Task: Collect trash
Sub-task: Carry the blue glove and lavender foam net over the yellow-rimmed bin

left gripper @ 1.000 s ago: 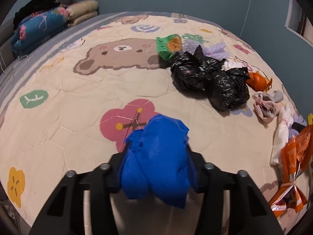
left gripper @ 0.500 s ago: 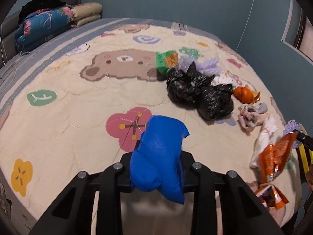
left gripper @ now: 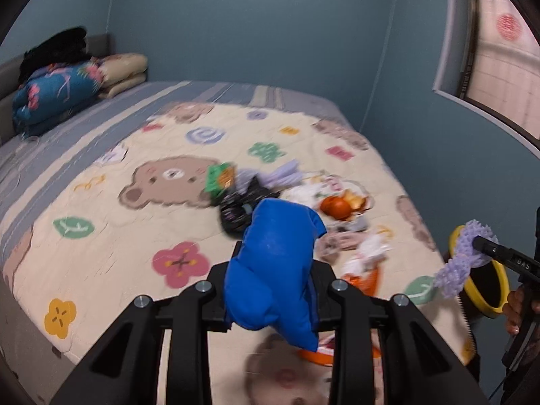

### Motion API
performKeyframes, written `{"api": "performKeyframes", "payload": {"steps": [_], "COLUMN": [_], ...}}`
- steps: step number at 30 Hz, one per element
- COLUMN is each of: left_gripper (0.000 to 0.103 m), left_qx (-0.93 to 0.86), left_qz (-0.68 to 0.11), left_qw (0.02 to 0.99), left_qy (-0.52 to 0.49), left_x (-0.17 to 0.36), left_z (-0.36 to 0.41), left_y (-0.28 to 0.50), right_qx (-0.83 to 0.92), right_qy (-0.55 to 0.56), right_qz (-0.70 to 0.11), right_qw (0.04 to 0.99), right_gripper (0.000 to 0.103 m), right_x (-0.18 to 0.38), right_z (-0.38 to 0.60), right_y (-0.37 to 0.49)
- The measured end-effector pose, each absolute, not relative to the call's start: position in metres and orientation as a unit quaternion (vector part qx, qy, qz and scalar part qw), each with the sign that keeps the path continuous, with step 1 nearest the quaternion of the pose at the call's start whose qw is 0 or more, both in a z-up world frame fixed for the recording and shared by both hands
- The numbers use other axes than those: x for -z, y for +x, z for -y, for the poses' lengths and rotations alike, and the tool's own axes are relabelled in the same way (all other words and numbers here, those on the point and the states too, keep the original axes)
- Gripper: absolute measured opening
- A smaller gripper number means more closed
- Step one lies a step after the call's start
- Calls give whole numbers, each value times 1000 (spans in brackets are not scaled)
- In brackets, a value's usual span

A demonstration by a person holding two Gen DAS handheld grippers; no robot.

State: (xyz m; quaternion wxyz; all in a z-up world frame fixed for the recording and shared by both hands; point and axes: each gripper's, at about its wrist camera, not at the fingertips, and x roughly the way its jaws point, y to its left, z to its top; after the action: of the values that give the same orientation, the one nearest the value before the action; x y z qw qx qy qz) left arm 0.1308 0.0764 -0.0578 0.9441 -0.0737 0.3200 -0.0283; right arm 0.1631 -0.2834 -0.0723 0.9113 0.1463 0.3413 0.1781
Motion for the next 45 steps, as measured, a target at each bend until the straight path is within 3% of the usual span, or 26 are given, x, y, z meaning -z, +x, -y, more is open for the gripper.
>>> {"api": "performKeyframes", "payload": {"steps": [19, 32, 45], "left_gripper": [29, 29, 29], "left_qx": [162, 244, 300], "left_qz": [-287, -282, -306], "left_qw": [944, 927, 900], "left_qy": [8, 51, 79], "left_x": [-2, 2, 32], "left_z": [88, 192, 271], "left_y": [134, 168, 193], "right_qx": [-67, 34, 96], "right_qy": [177, 154, 130], "right_qz": [-272, -236, -243], "right_qw": [944, 959, 957], "right_gripper": [14, 14, 14], "right_x": [41, 30, 56], "right_z": [413, 477, 509], "right_y": [117, 114, 137]}}
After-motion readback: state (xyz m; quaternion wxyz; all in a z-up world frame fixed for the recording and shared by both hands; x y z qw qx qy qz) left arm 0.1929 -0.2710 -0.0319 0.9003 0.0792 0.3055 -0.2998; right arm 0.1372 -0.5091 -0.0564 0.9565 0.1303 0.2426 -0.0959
